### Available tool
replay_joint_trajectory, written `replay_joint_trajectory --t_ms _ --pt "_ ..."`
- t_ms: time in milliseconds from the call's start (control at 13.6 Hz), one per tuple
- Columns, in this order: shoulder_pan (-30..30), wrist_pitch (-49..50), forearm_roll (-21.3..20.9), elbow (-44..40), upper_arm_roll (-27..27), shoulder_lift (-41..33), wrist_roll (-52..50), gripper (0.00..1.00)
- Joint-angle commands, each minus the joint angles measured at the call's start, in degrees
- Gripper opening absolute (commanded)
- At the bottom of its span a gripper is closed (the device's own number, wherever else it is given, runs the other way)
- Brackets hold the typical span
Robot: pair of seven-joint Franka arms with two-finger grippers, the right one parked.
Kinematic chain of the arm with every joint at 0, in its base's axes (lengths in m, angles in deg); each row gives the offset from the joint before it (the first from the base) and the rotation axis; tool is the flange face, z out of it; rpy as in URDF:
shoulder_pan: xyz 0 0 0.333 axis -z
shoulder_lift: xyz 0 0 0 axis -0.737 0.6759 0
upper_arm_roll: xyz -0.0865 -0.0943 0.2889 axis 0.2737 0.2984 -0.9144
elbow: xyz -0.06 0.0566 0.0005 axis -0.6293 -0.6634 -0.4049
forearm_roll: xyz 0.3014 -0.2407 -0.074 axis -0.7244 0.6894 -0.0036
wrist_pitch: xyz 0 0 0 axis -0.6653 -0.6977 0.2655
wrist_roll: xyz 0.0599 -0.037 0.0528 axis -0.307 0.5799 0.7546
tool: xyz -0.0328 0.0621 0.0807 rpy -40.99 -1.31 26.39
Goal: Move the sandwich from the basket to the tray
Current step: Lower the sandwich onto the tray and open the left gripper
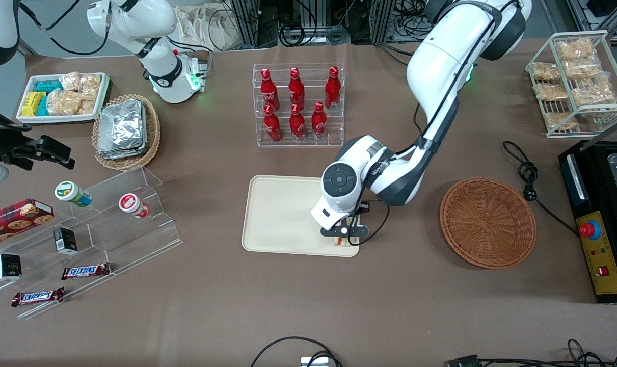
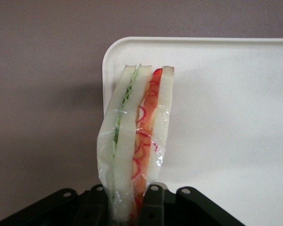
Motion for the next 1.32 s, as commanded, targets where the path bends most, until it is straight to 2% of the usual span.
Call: replay_joint_trajectory --t_ms 0,147,220,294,367,440,881,1101,1248 --pt "0.7 -2.9 -0.6 0.3 -0.3 0.3 -1.6 0.01" --pt "0.6 -4.8 -0.5 0.5 -0.3 1.2 -3.4 0.07" --pt "0.6 -5.3 -0.5 0.6 -0.3 1.3 -3.9 0.17" --pt "0.6 -5.3 -0.5 0.7 -0.3 1.3 -4.1 0.39" --pt "0.5 -5.2 -0.6 0.7 -0.3 1.3 -3.6 0.94" --pt "0.4 -5.0 -0.5 0.7 -0.3 1.1 -4.2 1.00" --pt "0.0 0.2 -0.3 1.7 0.0 -5.9 -5.7 1.00" --pt "-1.2 1.0 -0.4 15.0 0.0 -18.1 -5.0 1.00" --pt "-2.2 1.3 0.8 23.5 0.0 -27.0 0.5 1.00"
